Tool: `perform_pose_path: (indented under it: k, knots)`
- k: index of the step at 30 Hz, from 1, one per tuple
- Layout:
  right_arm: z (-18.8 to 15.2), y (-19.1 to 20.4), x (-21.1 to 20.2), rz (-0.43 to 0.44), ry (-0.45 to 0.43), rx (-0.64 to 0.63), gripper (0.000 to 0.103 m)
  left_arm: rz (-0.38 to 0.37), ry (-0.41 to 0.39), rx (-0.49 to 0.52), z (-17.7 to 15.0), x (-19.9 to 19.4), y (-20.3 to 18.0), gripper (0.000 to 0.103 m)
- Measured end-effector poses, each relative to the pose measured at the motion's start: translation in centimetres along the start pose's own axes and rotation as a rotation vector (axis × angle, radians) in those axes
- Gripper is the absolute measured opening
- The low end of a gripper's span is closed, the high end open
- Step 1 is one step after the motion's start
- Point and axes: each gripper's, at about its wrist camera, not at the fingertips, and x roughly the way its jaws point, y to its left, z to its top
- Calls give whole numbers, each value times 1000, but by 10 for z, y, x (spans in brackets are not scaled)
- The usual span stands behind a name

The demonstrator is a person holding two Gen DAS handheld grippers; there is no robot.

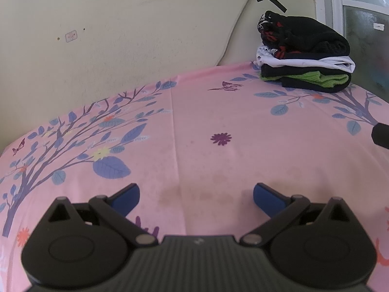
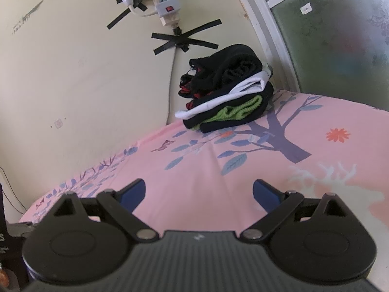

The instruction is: Fold small clothes

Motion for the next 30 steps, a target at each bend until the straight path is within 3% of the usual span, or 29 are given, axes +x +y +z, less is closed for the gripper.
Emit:
perform_pose_path:
  k: [30]
  knots:
    - [1, -4, 1, 9, -4, 26, 91, 17, 2, 14, 0, 1, -1, 103]
